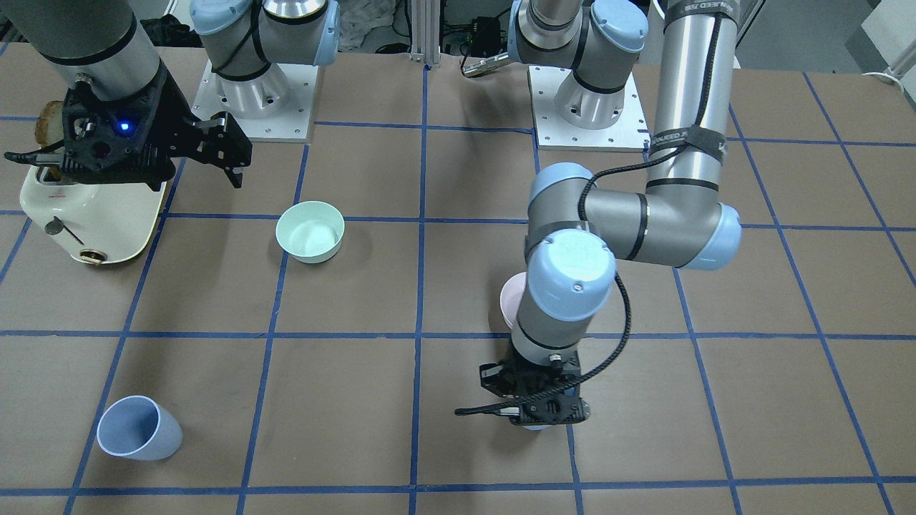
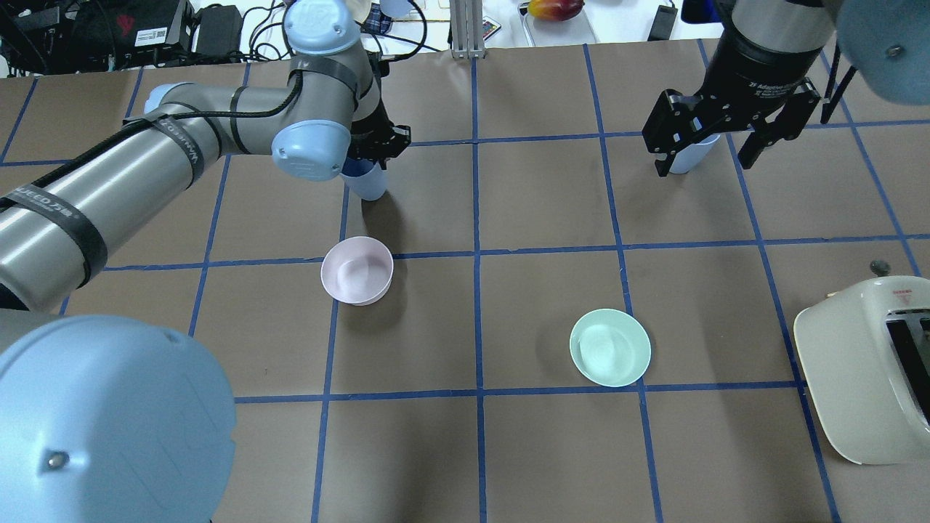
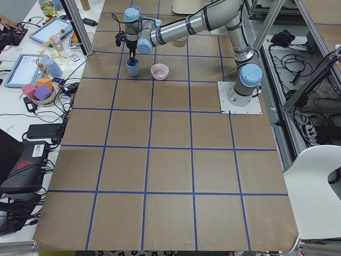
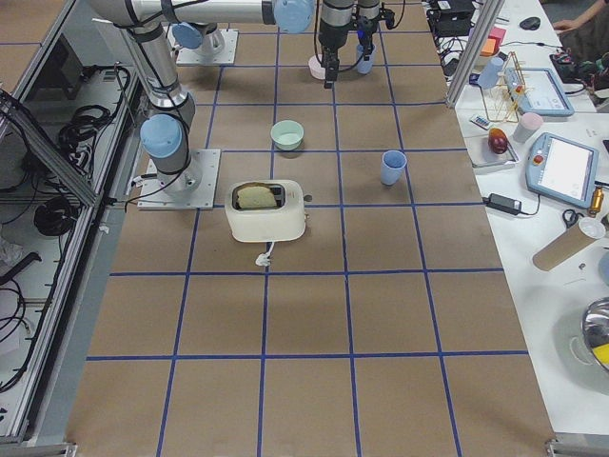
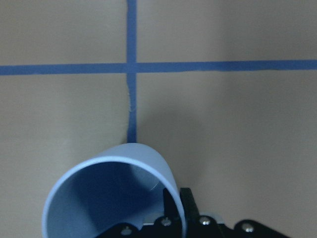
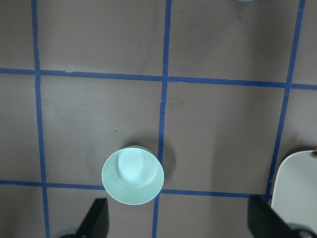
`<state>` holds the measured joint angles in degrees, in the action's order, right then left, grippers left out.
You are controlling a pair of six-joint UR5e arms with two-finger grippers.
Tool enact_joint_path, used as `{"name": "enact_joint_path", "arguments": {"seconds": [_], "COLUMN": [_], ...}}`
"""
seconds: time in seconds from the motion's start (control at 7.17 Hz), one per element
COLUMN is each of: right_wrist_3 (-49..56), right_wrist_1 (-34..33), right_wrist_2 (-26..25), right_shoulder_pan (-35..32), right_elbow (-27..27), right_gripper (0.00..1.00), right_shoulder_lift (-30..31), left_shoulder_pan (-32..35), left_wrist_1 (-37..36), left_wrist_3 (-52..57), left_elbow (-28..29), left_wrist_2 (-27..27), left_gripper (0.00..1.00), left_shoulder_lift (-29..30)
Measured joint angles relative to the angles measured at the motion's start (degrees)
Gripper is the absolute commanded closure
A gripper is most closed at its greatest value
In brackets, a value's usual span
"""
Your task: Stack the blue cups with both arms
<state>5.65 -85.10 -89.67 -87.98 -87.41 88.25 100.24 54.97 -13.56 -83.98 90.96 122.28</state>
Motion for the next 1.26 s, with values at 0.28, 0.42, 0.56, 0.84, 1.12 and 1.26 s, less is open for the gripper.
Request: {"name": "enact_joint_path", "arguments": {"seconds": [0.28, 0.42, 0.56, 0.84, 1.12, 1.26], "right_wrist_3": [0.0, -0.1, -0.1, 0.3, 0.3, 0.1], "right_wrist_1": [0.3, 0.3, 0.1, -0.5, -0.7, -0.9], "right_wrist_2": [0.0, 0.0, -0.1, 0.0, 0.2, 0.4], "right_shoulder_pan": [0.0, 0.0, 0.0, 0.4, 1.3, 2.1], "right_elbow": [0.1, 0.0, 0.0, -0.1, -0.1, -0.1], "right_gripper": [0.00, 0.00, 0.00, 0.00, 0.00, 0.00], "right_shoulder_lift": [0.0, 0.0, 0.0, -0.1, -0.3, -0.3], "left_shoulder_pan": [7.3, 10.1, 11.5, 11.9, 11.1, 10.7], "left_wrist_1": [-0.1, 0.0, 0.1, 0.9, 10.8, 19.8], "left_wrist_3": [-7.0, -8.5, -8.8, -7.1, -6.4, -6.3], "left_elbow": [5.1, 6.5, 6.7, 7.1, 9.2, 10.1], "left_wrist_2": [-0.4, -0.3, -0.1, 0.1, -0.1, 0.1], "left_gripper": [1.00, 0.36, 0.00, 0.00, 0.00, 0.00], "left_shoulder_lift": [2.6, 4.1, 5.1, 5.6, 1.0, -3.2]}}
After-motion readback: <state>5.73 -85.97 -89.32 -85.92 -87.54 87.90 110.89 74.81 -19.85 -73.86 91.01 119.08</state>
